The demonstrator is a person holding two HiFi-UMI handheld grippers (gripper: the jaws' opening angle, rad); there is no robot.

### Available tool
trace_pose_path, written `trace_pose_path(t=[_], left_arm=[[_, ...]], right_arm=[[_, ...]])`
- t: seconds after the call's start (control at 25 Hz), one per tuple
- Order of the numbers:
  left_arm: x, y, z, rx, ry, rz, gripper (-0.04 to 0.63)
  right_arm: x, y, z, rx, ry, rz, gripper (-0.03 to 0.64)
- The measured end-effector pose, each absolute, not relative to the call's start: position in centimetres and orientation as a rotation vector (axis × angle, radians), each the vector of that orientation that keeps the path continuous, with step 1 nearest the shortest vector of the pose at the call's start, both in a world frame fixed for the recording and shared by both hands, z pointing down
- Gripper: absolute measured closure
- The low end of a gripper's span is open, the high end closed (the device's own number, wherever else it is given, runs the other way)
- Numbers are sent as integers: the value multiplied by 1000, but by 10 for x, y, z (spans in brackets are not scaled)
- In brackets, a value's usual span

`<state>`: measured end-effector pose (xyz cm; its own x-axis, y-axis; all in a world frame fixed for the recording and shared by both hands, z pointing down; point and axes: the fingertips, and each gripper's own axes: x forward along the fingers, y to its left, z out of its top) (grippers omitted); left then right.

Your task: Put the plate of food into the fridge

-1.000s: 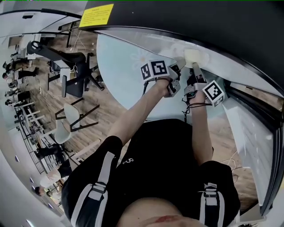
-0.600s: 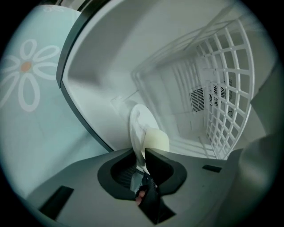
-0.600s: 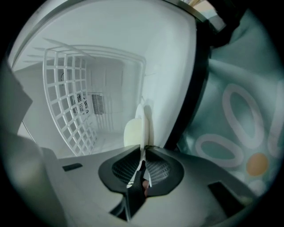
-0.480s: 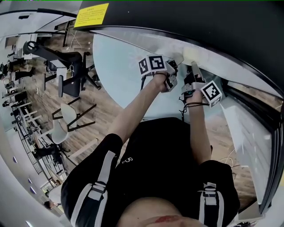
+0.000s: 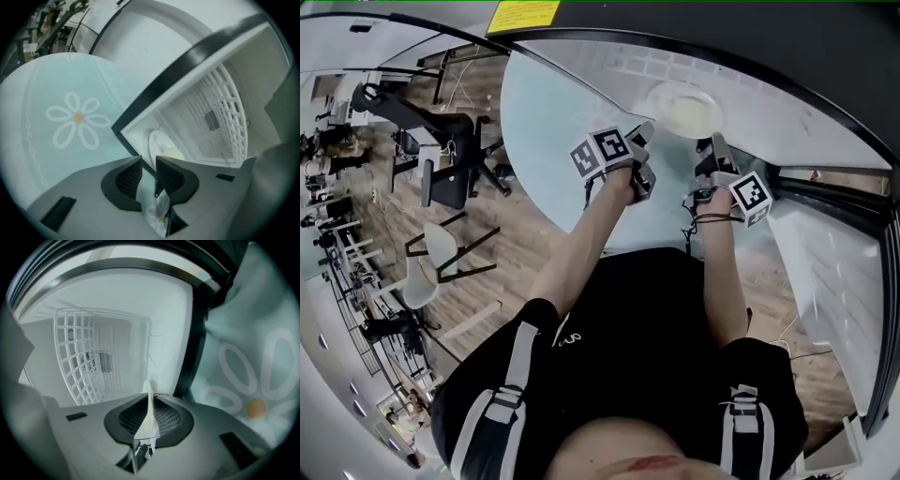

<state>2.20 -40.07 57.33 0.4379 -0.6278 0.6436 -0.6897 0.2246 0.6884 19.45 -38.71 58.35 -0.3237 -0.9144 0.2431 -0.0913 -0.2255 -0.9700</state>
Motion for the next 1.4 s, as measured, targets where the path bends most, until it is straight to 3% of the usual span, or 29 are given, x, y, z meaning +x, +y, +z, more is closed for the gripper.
trace_pose_path(t=[0.32, 0.48, 0.96, 1.4], left_arm=[[19, -366, 536, 1396, -1135, -271, 596], [44, -358, 504, 1483, -1034, -356, 598], [82, -334, 437, 1852, -958, -370, 598], [81, -335, 360, 2471, -1331, -52, 598]], right_arm=[[210, -364, 580, -1329, 1419, -1576, 578], [216, -359, 560, -1369, 1535, -1490, 612], [168, -341, 438, -1321, 2312, -1007, 614], [134, -338, 361, -1421, 2741, -290, 614]])
